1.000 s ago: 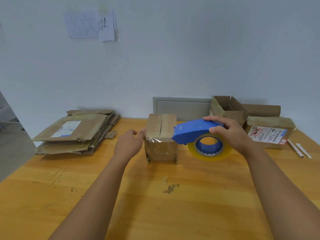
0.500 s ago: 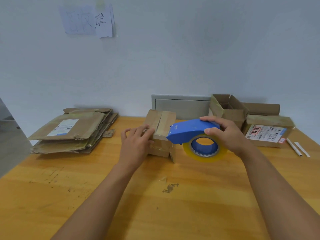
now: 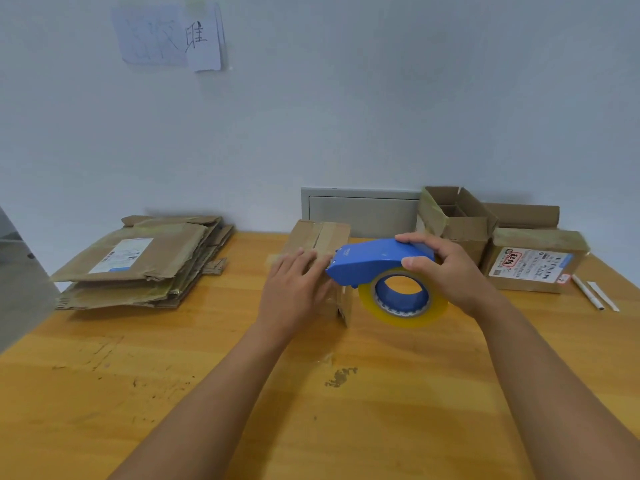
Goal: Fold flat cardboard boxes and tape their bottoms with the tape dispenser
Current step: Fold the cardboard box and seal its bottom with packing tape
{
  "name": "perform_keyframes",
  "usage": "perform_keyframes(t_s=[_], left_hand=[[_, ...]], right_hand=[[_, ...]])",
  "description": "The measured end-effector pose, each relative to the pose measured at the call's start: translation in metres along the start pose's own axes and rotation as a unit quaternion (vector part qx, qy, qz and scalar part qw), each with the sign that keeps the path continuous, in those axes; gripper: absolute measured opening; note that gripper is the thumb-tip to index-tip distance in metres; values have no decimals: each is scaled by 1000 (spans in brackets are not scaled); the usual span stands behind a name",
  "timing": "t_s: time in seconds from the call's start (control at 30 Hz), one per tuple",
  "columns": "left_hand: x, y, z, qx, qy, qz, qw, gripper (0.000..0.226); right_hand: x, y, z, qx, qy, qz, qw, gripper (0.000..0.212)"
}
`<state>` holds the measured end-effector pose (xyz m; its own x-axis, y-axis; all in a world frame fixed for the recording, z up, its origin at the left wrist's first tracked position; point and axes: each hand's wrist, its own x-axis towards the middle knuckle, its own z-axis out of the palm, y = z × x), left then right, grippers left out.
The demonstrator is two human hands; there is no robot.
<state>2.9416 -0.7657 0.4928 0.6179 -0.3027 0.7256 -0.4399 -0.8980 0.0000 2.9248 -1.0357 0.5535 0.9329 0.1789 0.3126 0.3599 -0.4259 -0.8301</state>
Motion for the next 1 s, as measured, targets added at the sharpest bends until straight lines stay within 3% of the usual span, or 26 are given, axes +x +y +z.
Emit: perform_keyframes(t_s=[0.33, 1.0], left_hand=[[2, 9, 5, -28, 27, -22, 999, 42], [5, 3, 4, -7, 0, -21, 1000, 40]], right_hand=[[-2, 0, -1, 35, 12, 2, 999, 36], [-13, 6, -33, 28, -14, -25, 999, 35]])
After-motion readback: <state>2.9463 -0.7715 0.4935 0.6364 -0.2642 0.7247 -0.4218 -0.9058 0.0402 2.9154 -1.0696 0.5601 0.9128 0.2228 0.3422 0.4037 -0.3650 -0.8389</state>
